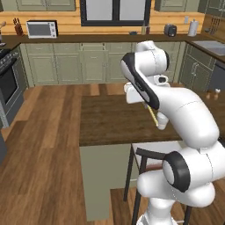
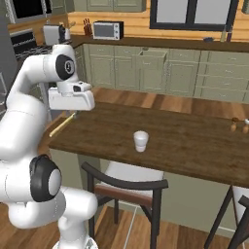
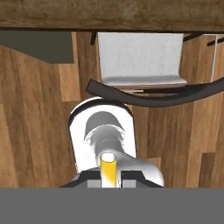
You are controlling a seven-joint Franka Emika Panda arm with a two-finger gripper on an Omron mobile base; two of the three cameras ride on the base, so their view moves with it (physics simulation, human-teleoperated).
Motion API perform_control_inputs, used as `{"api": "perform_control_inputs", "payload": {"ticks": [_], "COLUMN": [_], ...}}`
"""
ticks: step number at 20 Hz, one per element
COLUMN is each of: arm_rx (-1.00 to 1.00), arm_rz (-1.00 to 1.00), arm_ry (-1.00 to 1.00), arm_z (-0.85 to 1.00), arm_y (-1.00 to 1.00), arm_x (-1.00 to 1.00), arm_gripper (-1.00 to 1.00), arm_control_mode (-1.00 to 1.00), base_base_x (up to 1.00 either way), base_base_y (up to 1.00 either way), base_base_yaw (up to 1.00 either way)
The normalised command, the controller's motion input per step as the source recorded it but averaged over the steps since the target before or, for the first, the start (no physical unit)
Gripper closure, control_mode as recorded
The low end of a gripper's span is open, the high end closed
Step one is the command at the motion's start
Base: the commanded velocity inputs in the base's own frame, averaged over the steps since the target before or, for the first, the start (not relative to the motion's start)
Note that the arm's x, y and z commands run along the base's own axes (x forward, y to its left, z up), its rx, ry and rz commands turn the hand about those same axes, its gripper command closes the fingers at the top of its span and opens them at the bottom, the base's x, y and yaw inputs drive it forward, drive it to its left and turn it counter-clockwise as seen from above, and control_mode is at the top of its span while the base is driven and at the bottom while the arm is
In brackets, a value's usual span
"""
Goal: Take a straw from the drawer in front and place it inside the glass cup on the dining counter.
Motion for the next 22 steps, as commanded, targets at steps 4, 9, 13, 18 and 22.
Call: {"api": "perform_control_inputs", "payload": {"ticks": [4, 9, 13, 18, 22], "arm_rx": [0.24, 0.25, 0.26, 0.28, 0.26], "arm_rz": [0.3, 0.49, 0.53, 0.47, 0.44], "arm_ry": [-0.23, -0.36, -0.45, -0.44, -0.41], "arm_z": [0.23, 0.15, 0.16, 0.09, 0.0], "arm_y": [-0.89, -0.92, -0.73, -0.47, -0.2], "arm_x": [0.0, 0.0, 0.1, 0.2, 0.26], "arm_gripper": [1.0, 1.0, 1.0, 1.0, 1.0], "arm_control_mode": [-1.0, -1.0, -1.0, -1.0, -1.0], "base_base_x": [0.0, 0.0, 0.0, 0.0, 0.0], "base_base_y": [0.0, 0.0, 0.0, 0.0, 0.0], "base_base_yaw": [0.0, 0.0, 0.0, 0.0, 0.0]}}
